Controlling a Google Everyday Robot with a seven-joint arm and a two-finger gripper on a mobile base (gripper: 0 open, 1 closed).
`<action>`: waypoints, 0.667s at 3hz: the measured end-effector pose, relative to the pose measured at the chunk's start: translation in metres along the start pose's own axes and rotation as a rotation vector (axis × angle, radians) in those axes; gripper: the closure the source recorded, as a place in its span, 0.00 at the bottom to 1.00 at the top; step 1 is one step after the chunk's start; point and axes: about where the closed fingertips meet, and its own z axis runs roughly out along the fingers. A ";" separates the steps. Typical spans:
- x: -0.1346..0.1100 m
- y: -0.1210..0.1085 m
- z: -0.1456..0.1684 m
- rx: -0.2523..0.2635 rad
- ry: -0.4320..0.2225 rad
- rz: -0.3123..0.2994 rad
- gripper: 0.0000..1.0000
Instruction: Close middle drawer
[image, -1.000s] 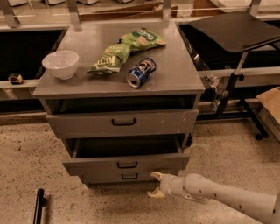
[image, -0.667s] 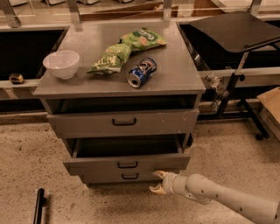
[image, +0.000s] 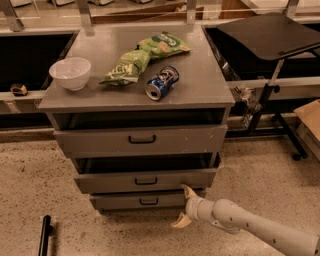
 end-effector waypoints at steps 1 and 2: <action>-0.008 -0.012 0.009 -0.001 -0.024 -0.057 0.00; -0.015 -0.020 0.012 -0.002 -0.043 -0.103 0.00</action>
Offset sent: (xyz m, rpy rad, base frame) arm 0.0341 0.0124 0.0196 -0.0246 -0.1265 0.1167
